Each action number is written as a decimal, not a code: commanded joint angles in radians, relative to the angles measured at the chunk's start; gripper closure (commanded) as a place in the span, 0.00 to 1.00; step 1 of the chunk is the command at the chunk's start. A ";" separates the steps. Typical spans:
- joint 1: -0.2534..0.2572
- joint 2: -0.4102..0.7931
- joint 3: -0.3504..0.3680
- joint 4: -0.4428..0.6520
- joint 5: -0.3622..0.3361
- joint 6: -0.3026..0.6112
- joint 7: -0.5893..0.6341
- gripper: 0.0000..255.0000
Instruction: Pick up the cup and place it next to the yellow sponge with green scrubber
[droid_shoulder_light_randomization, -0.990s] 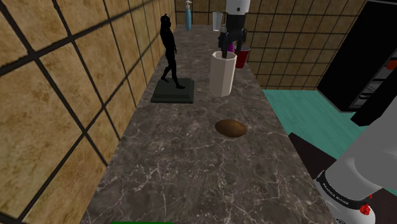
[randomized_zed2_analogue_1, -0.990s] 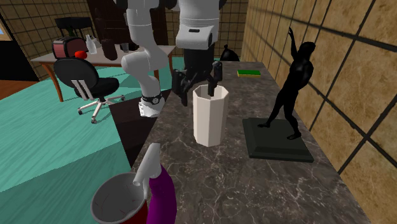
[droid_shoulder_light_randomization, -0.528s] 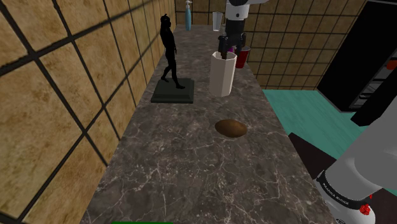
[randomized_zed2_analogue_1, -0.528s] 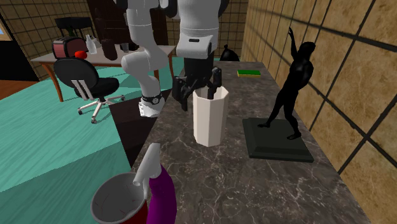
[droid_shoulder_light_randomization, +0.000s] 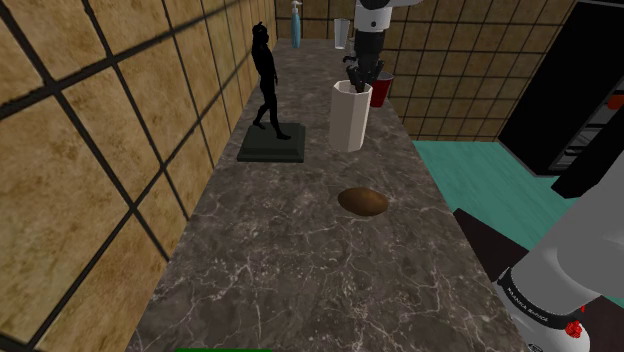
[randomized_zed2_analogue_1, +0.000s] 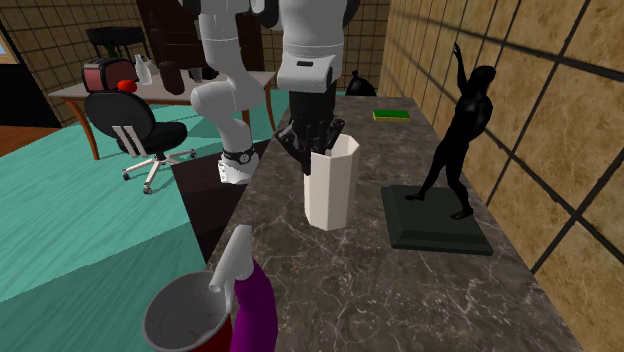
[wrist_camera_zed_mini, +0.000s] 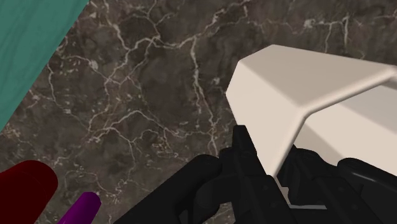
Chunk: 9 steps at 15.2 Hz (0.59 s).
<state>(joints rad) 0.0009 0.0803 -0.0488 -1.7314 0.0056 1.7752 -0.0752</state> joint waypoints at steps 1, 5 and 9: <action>0.000 0.000 0.000 0.000 0.000 0.000 0.000 1.00; 0.000 0.000 0.000 0.000 0.000 0.000 0.000 1.00; 0.000 0.000 0.000 0.053 0.000 -0.054 0.000 1.00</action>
<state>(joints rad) 0.0007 0.0808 -0.0489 -1.6907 0.0055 1.7346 -0.0755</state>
